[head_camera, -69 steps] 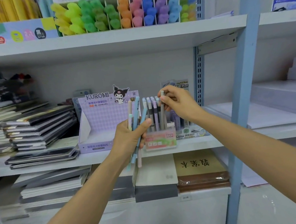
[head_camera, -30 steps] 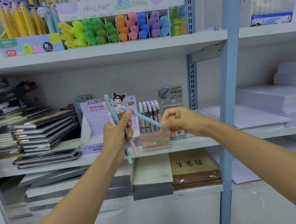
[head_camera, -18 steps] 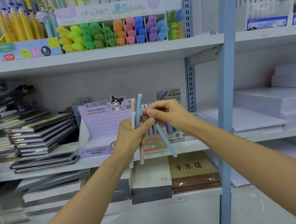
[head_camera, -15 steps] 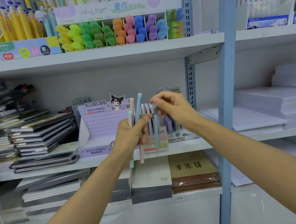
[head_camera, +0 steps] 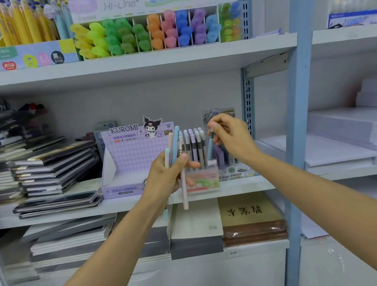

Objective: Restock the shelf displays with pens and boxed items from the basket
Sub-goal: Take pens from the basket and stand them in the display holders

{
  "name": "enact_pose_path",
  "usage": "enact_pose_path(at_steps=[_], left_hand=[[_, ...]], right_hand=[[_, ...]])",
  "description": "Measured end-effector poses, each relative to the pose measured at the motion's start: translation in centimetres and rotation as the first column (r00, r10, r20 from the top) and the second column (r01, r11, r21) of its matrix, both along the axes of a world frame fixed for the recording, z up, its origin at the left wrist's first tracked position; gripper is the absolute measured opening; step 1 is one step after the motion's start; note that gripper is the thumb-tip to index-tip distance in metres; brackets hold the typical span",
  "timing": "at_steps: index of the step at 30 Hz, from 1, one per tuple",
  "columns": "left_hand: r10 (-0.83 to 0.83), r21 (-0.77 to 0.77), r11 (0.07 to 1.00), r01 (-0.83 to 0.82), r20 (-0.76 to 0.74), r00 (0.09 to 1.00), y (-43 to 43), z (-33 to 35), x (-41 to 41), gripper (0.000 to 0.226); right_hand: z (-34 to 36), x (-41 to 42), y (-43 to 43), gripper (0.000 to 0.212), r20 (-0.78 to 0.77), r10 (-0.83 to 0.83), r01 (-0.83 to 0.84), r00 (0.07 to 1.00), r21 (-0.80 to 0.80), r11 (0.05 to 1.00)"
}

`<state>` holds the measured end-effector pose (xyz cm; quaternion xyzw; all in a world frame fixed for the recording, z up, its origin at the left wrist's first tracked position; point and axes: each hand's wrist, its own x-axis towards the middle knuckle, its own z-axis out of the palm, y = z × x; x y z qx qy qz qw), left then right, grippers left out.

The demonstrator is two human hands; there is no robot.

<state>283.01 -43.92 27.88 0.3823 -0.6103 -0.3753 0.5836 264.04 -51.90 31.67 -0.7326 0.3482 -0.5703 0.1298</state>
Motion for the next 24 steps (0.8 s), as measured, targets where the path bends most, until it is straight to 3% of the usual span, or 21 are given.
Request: enact_pose_path(at_steps=[4, 8, 12, 17, 20, 22, 24], left_hand=[[0.018, -0.008, 1.000, -0.018, -0.068, 0.998, -0.4, -0.4, 0.4, 0.033], [0.054, -0.024, 0.998, -0.056, -0.071, 0.996, -0.8, -0.8, 0.5, 0.022], [0.084, -0.018, 0.996, -0.085, -0.073, 0.994, -0.9, -0.9, 0.4, 0.018], [0.082, -0.021, 0.996, -0.084, -0.084, 0.993, -0.6, -0.7, 0.3, 0.015], [0.082, -0.027, 0.996, -0.084, -0.080, 0.993, -0.3, -0.5, 0.2, 0.017], [0.083, -0.034, 0.996, -0.085, -0.070, 0.994, -0.2, -0.3, 0.1, 0.021], [0.078, -0.045, 0.996, -0.080, -0.059, 0.995, 0.0, 0.0, 0.0, 0.022]], right_hand=[[0.6, -0.1, -0.3, 0.016, -0.080, 0.034, -0.032, 0.996, 0.019, 0.999], [0.6, 0.5, -0.3, 0.010, -0.122, 0.050, -0.043, 0.991, 0.058, 0.997], [-0.3, 1.0, -0.5, 0.006, -0.123, -0.102, 0.097, 0.987, -0.048, 0.994], [-0.2, 1.4, 0.3, 0.015, -0.139, -0.164, 0.161, 0.977, -0.028, 0.987], [0.6, 1.8, 2.2, 0.019, -0.015, 0.067, -0.066, 0.998, 0.048, 0.997], [0.6, 2.3, 3.2, 0.022, -0.025, 0.270, -0.260, 0.963, 0.199, 0.945], [0.4, 2.9, 3.8, 0.020, -0.063, 0.355, -0.326, 0.933, 0.273, 0.905]])
